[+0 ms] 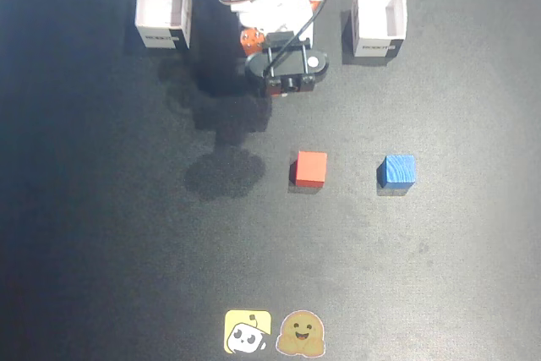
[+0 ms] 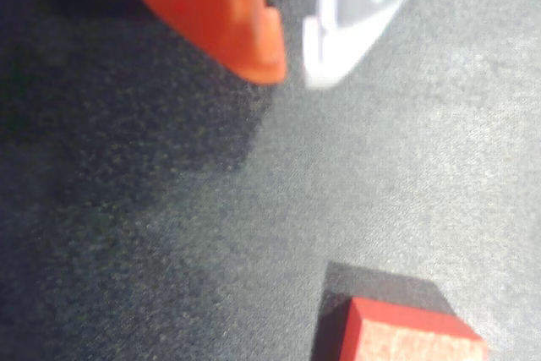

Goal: Put the red cube in the right box and the blue cube in the left box.

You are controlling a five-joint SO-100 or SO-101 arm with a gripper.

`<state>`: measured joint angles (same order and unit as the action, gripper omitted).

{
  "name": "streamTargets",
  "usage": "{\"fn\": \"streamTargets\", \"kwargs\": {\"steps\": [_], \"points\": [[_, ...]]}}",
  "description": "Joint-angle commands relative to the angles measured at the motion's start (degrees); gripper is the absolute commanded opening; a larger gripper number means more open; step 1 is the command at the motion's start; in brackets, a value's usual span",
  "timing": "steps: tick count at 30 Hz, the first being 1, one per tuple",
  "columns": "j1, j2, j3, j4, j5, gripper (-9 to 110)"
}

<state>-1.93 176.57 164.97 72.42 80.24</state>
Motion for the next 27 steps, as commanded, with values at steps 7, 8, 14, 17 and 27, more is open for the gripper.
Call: {"fn": "streamTargets", "kwargs": {"steps": [7, 8, 14, 17, 27], "points": [[0.2, 0.6, -0.4, -0.2, 0.0, 0], [0.2, 0.6, -0.4, -0.2, 0.0, 0], [0.0, 0.6, -0.4, -0.2, 0.0, 0], [-0.2, 0.6, -0.4, -0.2, 0.0, 0], [0.0, 0.6, -0.4, -0.2, 0.8, 0]]}}
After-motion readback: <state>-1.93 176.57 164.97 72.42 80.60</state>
